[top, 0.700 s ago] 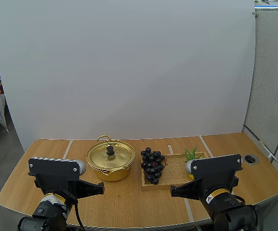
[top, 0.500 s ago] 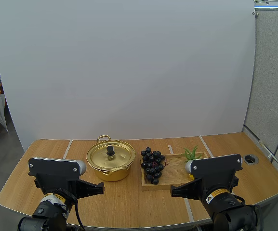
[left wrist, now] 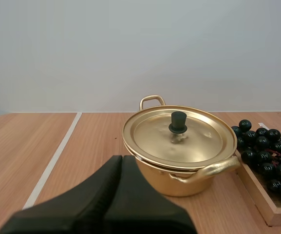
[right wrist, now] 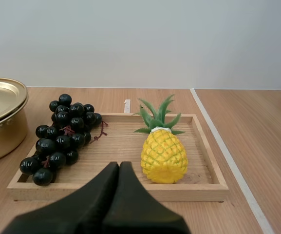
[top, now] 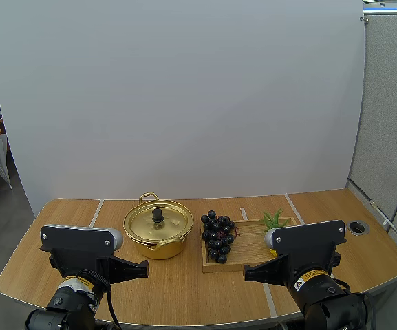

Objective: Open the pot, put the pineapple inside, and close it

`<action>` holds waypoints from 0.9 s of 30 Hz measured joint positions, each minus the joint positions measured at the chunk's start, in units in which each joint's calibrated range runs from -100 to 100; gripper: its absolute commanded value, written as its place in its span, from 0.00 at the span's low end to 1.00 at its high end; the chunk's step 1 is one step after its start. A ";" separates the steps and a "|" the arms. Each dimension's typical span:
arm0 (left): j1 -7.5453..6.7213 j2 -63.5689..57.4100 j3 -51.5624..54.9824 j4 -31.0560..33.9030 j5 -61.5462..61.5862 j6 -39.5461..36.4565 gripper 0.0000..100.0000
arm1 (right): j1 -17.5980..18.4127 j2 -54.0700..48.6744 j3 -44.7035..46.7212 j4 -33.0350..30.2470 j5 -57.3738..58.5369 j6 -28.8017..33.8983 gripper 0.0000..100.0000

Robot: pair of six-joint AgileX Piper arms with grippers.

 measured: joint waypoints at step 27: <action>0.00 -0.27 -26.24 0.00 8.80 0.00 0.00 | 0.00 -0.26 -29.23 0.40 11.60 0.00 0.00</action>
